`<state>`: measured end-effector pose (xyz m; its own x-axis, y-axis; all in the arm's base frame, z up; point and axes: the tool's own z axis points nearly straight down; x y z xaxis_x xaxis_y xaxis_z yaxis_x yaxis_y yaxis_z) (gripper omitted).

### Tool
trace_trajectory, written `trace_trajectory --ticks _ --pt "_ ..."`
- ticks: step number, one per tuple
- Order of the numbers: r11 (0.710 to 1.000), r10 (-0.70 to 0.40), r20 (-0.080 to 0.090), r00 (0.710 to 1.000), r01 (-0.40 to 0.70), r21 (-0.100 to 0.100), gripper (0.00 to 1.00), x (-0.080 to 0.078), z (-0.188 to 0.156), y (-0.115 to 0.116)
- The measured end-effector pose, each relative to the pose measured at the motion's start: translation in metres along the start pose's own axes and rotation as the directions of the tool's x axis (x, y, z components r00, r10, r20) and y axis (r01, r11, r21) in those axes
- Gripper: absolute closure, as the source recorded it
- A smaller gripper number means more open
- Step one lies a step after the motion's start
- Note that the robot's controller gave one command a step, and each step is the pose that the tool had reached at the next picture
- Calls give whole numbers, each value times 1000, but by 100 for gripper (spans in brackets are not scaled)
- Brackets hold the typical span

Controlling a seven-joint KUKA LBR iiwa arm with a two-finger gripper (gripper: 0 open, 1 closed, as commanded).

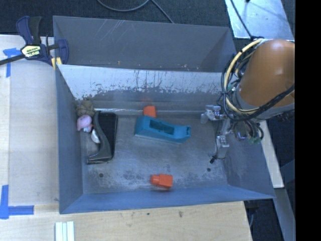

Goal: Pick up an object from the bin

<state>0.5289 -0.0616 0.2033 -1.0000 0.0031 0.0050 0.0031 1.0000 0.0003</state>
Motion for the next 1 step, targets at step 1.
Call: trace_trajectory --ticks 1 --pt "1000 -2 9 1000 2 1 0 -2 -5 0"
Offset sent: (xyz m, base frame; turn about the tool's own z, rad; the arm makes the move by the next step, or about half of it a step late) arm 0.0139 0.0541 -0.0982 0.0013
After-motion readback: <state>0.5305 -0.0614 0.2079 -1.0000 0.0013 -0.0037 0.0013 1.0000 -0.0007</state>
